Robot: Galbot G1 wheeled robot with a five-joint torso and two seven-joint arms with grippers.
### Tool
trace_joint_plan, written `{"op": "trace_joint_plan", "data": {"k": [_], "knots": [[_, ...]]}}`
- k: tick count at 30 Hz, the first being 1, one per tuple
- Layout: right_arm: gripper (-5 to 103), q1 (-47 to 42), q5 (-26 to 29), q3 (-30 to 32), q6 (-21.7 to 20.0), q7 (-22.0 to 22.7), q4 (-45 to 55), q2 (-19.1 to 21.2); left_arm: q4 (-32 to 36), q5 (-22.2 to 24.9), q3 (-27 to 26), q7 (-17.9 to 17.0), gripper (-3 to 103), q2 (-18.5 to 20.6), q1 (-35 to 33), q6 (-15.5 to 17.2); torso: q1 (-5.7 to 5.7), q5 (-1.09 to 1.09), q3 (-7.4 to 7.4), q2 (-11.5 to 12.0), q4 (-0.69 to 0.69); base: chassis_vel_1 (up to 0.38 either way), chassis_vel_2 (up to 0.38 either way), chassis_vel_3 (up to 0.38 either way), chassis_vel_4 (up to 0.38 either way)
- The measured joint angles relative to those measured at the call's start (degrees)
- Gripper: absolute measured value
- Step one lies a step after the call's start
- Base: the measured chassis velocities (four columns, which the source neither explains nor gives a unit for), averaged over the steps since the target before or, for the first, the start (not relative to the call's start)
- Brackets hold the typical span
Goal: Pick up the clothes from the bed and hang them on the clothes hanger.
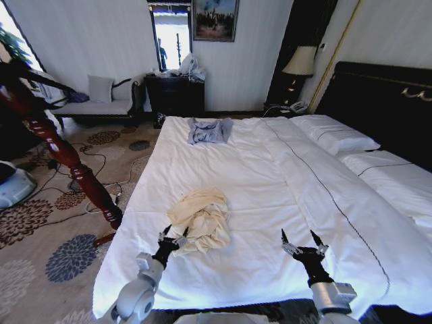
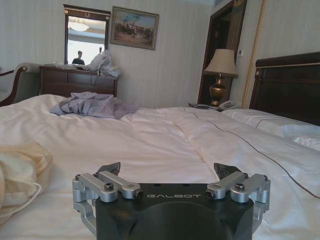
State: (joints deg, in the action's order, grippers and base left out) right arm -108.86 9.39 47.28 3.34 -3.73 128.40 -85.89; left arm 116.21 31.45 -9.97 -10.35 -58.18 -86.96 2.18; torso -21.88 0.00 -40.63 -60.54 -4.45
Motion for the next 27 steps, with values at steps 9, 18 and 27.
{"op": "trace_joint_plan", "data": {"k": [9, 18, 27], "knots": [[100, 0.3, 0.0, 0.2, -0.2, 0.4, -0.5, -0.3, -2.2, -0.7, 1.2, -1.9, 63, -0.5, 2.3, 0.7, 0.0, 0.0, 0.0, 0.0, -0.01, 0.0, 0.0, 0.0, 0.0], [100, 1.1, 0.5, 0.6, -0.2, 0.7, -0.9, -0.4, -1.1, -1.6, -0.7, -1.7, 25, -0.8, 0.2, 0.0, 0.0, 0.0, 0.0, 0.0, -0.01, 0.0, 0.0, 0.0, 0.0], [100, 1.1, 0.6, 0.6, -0.2, 1.0, -1.1, -0.1, -0.8, -1.5, -2.0, -1.5, 2, -0.4, -0.1, -0.5, 0.0, 0.0, 0.01, 0.0, -0.01, 0.0, 0.0, 0.0, 0.0]]}}
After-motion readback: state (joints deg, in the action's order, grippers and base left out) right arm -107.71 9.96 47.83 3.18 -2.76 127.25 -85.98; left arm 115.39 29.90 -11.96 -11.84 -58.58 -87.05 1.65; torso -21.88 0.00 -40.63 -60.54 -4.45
